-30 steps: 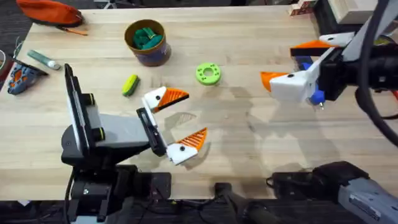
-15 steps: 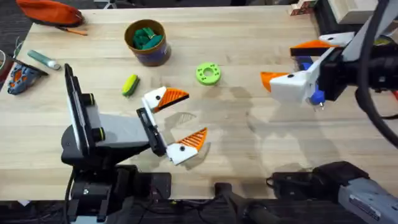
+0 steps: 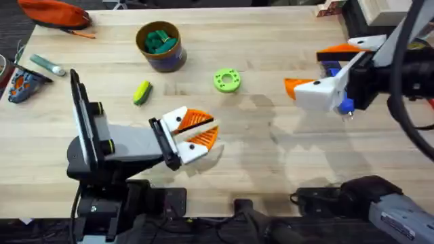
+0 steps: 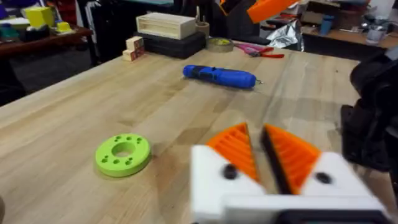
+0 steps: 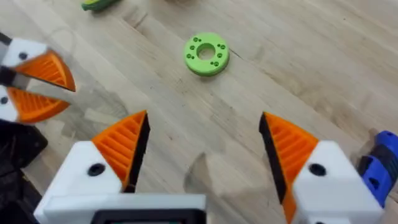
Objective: Pick up the gripper from the table and insert it into the empty holder that is missing its gripper. Then pick up a screw, insert it into the mounting hole, and use the screwdriver to tighten it. Finally, clean up the table by picking up the vegetable and placing it into the bucket.
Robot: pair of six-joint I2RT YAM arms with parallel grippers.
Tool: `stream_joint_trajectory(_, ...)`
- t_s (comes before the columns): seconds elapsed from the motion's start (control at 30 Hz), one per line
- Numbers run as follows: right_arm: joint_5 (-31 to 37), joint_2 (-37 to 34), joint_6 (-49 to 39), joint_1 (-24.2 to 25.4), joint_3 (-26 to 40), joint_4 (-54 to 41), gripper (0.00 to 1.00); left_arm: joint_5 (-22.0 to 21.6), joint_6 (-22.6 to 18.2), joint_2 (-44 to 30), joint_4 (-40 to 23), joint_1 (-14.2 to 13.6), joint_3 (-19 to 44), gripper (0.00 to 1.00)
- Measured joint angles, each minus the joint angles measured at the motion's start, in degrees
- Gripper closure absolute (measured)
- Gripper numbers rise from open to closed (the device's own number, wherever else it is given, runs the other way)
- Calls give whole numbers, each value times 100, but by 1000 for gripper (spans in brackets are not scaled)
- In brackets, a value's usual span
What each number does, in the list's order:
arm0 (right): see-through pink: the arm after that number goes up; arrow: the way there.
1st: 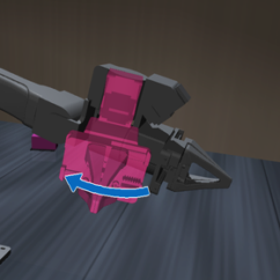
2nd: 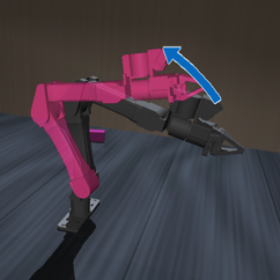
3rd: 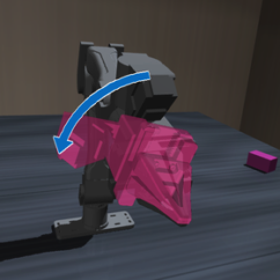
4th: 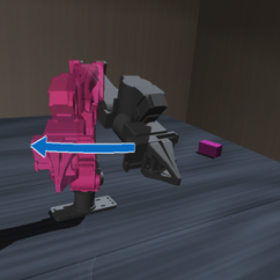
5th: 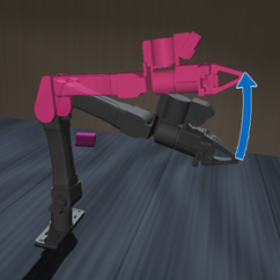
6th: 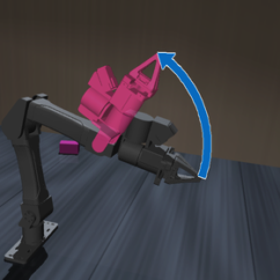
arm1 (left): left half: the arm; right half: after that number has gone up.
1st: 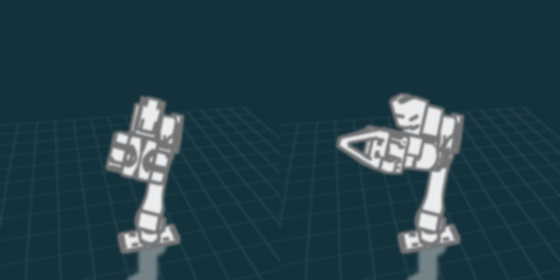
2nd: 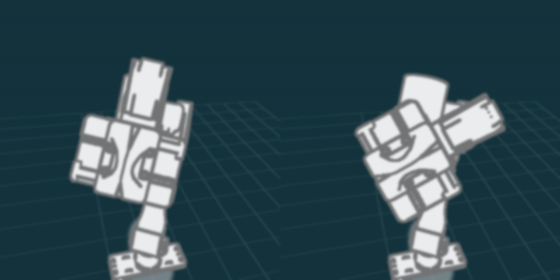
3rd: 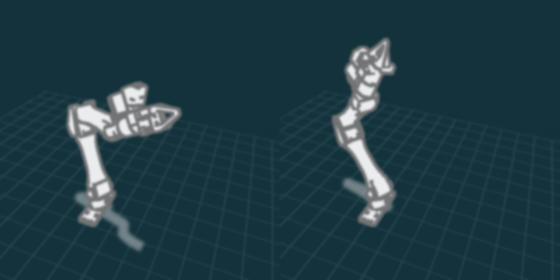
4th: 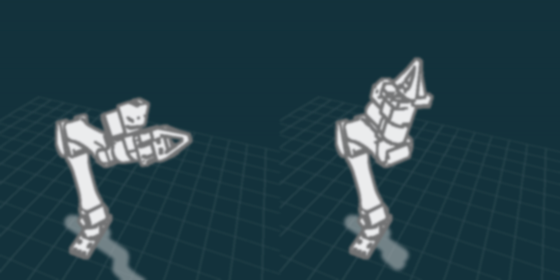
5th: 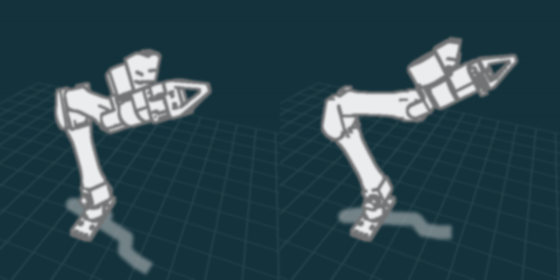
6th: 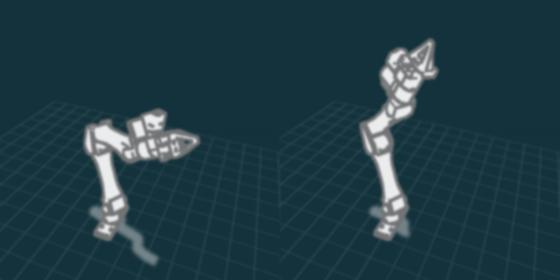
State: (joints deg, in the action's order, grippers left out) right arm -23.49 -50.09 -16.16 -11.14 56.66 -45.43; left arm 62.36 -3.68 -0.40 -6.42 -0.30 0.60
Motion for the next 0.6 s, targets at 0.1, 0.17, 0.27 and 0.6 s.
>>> stream_joint_trajectory(0.1, 0, -1, -2, 0, 0, 0, 8, 2, -15, 0, -2, 0, 0, 964)
stream_joint_trajectory(0.17, 0, 1, -4, 0, 0, 0, 8, 1, -19, 0, -2, 0, 0, 987)
stream_joint_trajectory(0.27, 0, 0, -17, 0, 0, 0, 8, 1, -20, 0, -2, 0, 0, 984)
stream_joint_trajectory(0.6, 0, 1, -17, 0, 0, 0, 9, 1, -20, 0, -2, 0, 0, 986)
